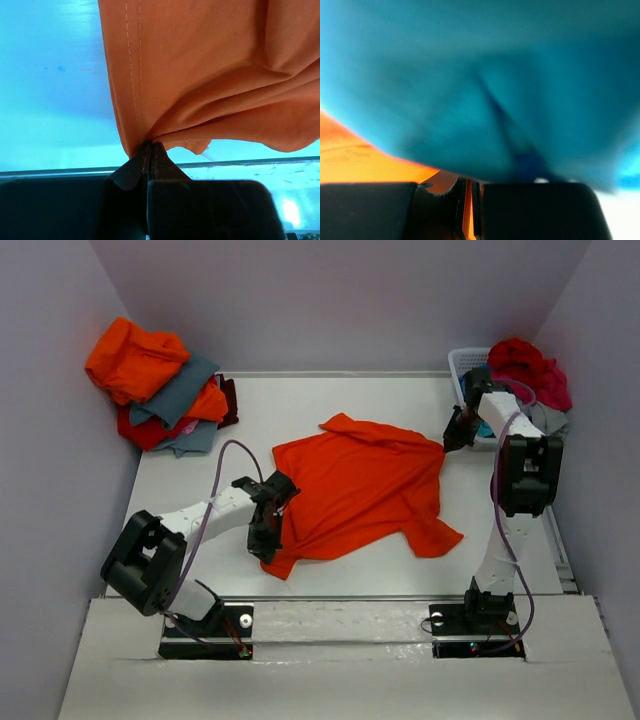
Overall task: Fold and stack the t-shirts
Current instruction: Flatten the tshirt out
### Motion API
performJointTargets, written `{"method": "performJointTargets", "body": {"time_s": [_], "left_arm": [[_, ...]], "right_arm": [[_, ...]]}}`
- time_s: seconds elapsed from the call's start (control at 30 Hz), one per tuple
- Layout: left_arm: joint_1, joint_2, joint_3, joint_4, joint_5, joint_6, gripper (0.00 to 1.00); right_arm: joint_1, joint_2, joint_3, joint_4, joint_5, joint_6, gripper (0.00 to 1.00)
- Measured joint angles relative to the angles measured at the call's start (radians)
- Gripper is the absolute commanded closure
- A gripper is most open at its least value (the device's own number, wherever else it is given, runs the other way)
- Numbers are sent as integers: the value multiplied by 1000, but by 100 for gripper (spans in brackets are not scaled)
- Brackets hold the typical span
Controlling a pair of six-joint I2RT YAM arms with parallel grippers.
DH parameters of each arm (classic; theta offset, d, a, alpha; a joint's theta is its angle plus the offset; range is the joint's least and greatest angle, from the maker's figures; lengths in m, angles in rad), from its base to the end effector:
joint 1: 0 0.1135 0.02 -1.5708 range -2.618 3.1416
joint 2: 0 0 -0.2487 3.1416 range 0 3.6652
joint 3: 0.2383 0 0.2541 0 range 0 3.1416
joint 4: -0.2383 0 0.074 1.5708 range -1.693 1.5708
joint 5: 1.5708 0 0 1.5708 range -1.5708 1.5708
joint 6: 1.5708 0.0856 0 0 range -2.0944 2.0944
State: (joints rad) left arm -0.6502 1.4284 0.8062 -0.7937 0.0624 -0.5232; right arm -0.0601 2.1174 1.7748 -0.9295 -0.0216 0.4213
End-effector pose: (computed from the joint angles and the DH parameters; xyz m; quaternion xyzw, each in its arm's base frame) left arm 0.1917 -0.1525 0.1070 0.0657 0.9944 -0.0687 0.0472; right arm 0.4483 -0.0251 0.1470 0.2342 0.9607 0.0372 0.1444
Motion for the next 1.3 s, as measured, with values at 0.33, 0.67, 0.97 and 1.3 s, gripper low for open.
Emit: {"method": "performJointTargets", "body": {"time_s": [0.33,0.67,0.97,1.3], "left_arm": [[89,-5,-8,16,23,11,94],[115,-5,36,10,17,52,35],[116,47,320,-9,-109,98,31],[116,405,585,82,-140,130,33]], "right_arm": [[-48,-71,-68,-4,5,36,93],[-88,-88,-88,-35,-17,47,32],[-77,-88,-30,-32,-58,28,20],[164,-86,68,-45,-123,27,29]]}}
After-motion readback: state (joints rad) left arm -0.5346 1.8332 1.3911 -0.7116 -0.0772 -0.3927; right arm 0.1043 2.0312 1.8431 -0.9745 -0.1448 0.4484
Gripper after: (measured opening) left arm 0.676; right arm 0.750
